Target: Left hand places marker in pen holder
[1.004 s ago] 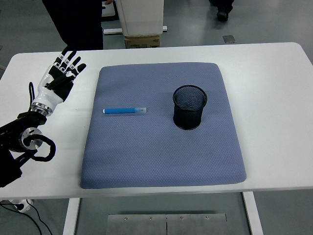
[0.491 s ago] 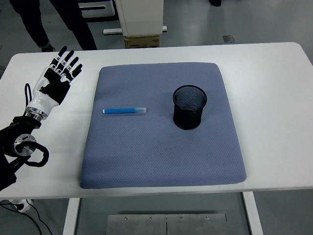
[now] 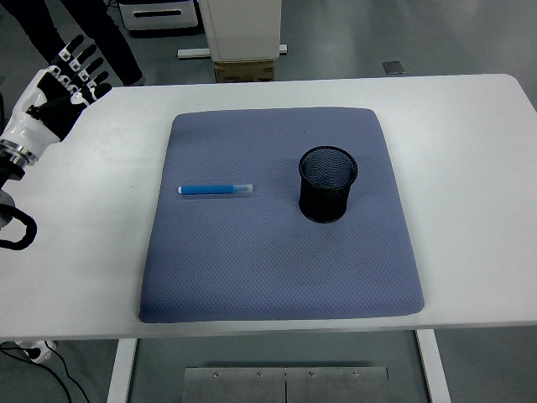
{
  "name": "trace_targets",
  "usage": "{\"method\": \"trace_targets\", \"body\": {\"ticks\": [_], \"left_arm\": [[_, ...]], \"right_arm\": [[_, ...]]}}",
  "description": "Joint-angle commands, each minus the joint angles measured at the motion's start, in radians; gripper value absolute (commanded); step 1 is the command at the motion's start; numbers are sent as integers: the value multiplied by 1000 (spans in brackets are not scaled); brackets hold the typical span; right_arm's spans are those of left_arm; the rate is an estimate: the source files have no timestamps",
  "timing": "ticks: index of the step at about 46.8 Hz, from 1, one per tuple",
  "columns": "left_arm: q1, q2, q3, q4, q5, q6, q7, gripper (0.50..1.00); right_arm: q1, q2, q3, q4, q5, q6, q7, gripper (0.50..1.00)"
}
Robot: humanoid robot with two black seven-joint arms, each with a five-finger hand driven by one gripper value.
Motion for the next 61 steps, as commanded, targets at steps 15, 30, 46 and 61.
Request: {"method": "trace_targets", "body": {"ticks": [15,30,46,61], "left_arm": [[-249,-37,493,-54,20,32,65,1000],[-360,-85,622,-66,18,23,68,1000],[-493,-224,780,-58,153,75,112,1000],[-550,-279,857,-61,347,76,115,1000]], "right_arm": [[0,0,0,0,0,0,0,1000],[0,0,0,0,0,0,0,1000],[0,0,0,0,0,0,0,1000],[0,0,0,0,0,0,0,1000]]}}
